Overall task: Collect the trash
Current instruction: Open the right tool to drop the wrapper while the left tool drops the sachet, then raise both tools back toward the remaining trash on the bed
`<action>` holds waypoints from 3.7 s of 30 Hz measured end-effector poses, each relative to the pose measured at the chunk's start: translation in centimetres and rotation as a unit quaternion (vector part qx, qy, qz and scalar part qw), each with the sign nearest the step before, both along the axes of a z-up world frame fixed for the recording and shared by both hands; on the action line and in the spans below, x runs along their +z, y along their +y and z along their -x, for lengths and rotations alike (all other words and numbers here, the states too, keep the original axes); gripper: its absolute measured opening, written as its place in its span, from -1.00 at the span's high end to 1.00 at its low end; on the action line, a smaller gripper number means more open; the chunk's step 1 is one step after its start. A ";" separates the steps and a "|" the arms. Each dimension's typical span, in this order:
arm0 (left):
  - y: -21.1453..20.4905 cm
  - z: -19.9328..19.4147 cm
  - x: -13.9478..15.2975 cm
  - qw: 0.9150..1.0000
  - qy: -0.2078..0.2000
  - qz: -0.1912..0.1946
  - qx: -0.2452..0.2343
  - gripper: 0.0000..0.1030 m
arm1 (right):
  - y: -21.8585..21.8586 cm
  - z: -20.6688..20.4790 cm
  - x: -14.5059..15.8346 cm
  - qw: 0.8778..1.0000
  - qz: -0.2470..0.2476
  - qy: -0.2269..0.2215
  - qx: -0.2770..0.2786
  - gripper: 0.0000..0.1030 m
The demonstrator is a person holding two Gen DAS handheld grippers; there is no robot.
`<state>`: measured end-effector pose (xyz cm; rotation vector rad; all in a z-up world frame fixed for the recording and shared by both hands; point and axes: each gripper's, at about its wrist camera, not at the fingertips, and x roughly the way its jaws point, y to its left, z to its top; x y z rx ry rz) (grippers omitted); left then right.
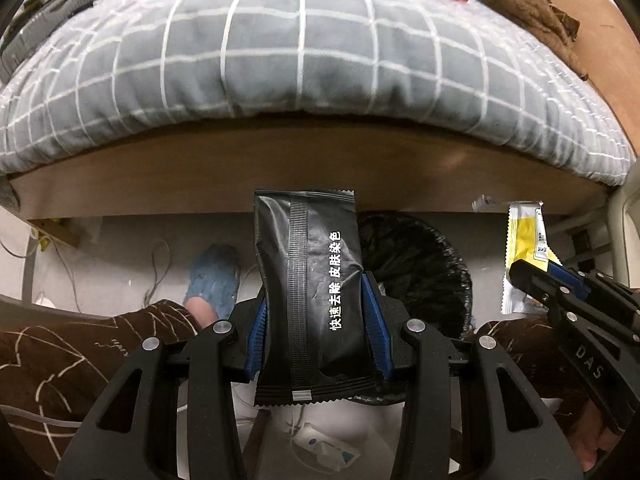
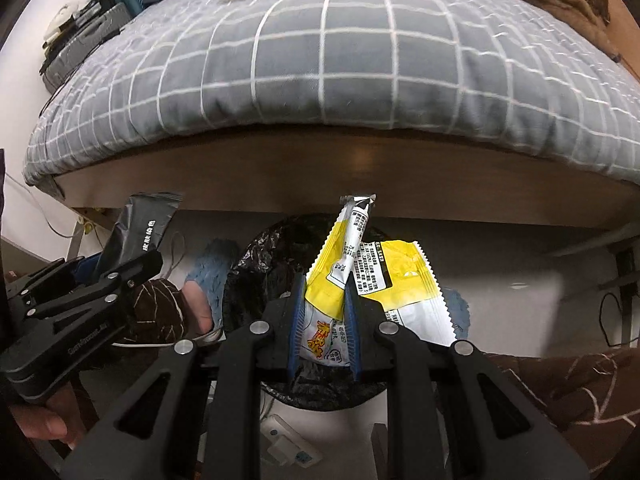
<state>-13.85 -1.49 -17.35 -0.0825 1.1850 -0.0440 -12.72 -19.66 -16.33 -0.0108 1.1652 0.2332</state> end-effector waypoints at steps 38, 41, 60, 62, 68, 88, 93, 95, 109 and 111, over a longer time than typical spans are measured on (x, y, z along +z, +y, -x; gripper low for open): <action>-4.0 -3.3 -4.8 0.998 0.039 -0.013 -0.037 0.19 | -3.9 -2.6 -4.0 0.998 0.052 0.013 -0.042 -0.73; -4.9 -3.1 -4.5 0.998 0.038 -0.013 -0.045 0.19 | -5.1 -2.4 -3.8 0.997 0.054 0.010 -0.054 -0.76; -8.2 -2.4 -4.3 0.996 0.035 -0.016 -0.077 -0.03 | -9.7 -2.0 -3.6 0.993 0.062 0.003 -0.105 -0.82; -7.9 -2.5 -4.3 0.997 0.034 -0.018 -0.071 -0.19 | -9.5 -2.0 -3.6 0.993 0.062 0.002 -0.103 -0.82; -7.4 -2.5 -4.3 0.998 0.024 -0.022 -0.062 -0.57 | -9.0 -2.1 -3.2 0.993 0.061 0.000 -0.101 -0.82; -4.4 -2.7 1.0 0.999 -0.032 -0.037 -0.024 -0.88 | -6.9 -2.8 2.1 0.993 0.060 -0.057 -0.082 -0.82; -3.8 -2.9 2.5 0.999 -0.040 -0.029 -0.021 -0.88 | -6.6 -3.2 4.1 0.993 0.055 -0.068 -0.078 -0.82; -3.6 -3.0 3.2 0.999 -0.041 -0.027 -0.017 -0.88 | -6.6 -3.3 5.1 0.993 0.048 -0.071 -0.079 -0.82; -2.6 -4.4 8.8 0.997 -0.076 -0.027 -0.010 -0.88 | -6.2 -5.0 10.7 0.990 0.042 -0.112 -0.077 -0.82; -2.5 -4.8 9.3 0.996 -0.080 -0.029 -0.008 -0.88 | -6.3 -5.4 11.2 0.989 0.041 -0.117 -0.077 -0.82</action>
